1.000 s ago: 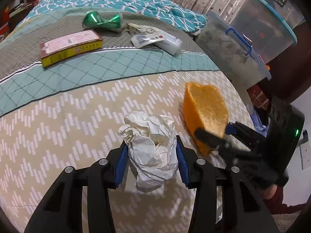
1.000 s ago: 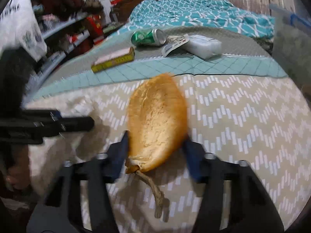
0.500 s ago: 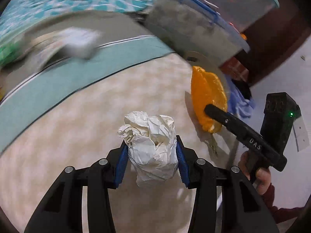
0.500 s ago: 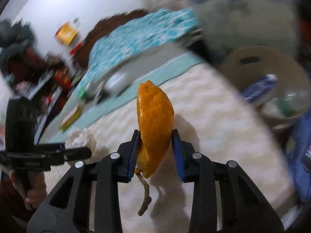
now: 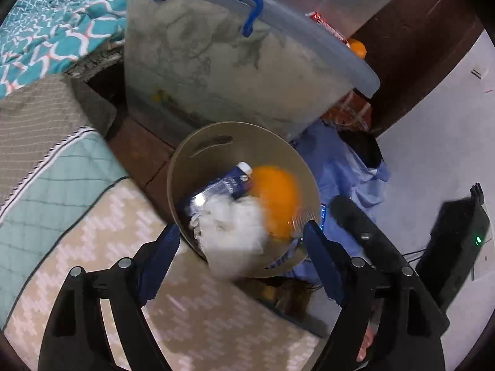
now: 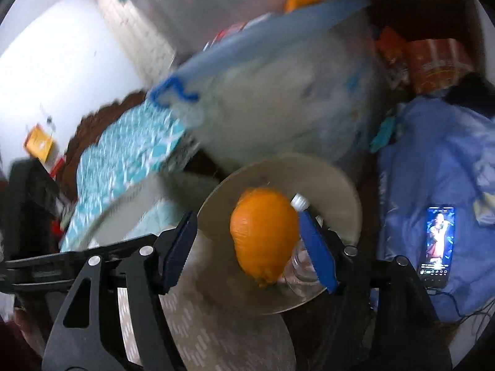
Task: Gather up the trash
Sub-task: 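Carry tissue and orange peel to the bin and open both tools, then grasp the green crushed can with the left tool while the right grasps the snack wrapper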
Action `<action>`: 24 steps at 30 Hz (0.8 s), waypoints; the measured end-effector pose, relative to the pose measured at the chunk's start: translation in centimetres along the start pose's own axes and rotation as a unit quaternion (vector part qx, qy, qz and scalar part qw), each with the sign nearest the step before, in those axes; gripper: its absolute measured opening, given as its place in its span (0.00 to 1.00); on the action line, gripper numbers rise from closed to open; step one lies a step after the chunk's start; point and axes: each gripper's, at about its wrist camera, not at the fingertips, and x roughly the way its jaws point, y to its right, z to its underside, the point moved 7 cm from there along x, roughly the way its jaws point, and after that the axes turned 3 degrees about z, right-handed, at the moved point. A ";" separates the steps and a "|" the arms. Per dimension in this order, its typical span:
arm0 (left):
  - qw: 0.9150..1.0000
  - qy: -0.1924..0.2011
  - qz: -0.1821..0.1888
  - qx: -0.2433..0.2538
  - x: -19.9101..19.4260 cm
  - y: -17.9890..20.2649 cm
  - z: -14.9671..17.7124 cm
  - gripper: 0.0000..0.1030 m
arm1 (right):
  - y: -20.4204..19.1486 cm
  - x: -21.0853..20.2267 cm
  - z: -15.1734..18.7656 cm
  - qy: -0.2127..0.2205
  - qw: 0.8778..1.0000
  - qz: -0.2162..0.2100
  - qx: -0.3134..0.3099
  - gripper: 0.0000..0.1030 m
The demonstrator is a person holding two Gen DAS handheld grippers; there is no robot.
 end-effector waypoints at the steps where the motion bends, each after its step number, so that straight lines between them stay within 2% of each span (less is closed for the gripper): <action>1: 1.000 0.000 0.002 -0.001 0.0 0.0 0.2 0.75 | 0.4 -0.5 0.0 0.006 1.000 -0.001 0.006 0.68; 5: 1.000 0.010 -0.021 0.013 -1.5 -1.6 1.4 0.75 | -0.9 -0.6 1.2 -0.004 1.000 -0.024 0.009 0.68; 8: 0.999 0.017 -0.046 0.011 -3.6 -4.4 2.7 0.75 | -4.0 0.2 2.8 -0.030 0.998 -0.059 -0.007 0.68; 12: 0.996 0.032 -0.079 -0.015 -8.4 -10.4 4.3 0.75 | -9.7 1.8 5.9 -0.072 0.990 -0.102 -0.060 0.68; 15: 0.991 0.051 -0.114 -0.041 -13.0 -15.4 5.1 0.75 | -13.7 2.5 8.3 -0.098 0.983 -0.128 -0.093 0.68; 16: 0.988 0.063 -0.131 -0.062 -15.2 -18.1 5.4 0.75 | -14.9 2.8 9.2 -0.106 0.980 -0.134 -0.102 0.68; 19: 0.975 0.089 -0.150 -0.140 -20.3 -24.7 5.7 0.74 | -17.4 3.8 11.5 -0.126 0.974 -0.146 -0.117 0.68; 22: 0.947 0.126 -0.156 -0.251 -25.9 -32.9 6.8 0.65 | -18.7 4.8 13.2 -0.149 0.970 -0.150 -0.120 0.68; 24: 0.934 0.142 -0.160 -0.288 -28.3 -36.5 7.0 0.64 | -19.3 5.7 14.5 -0.166 0.967 -0.149 -0.122 0.68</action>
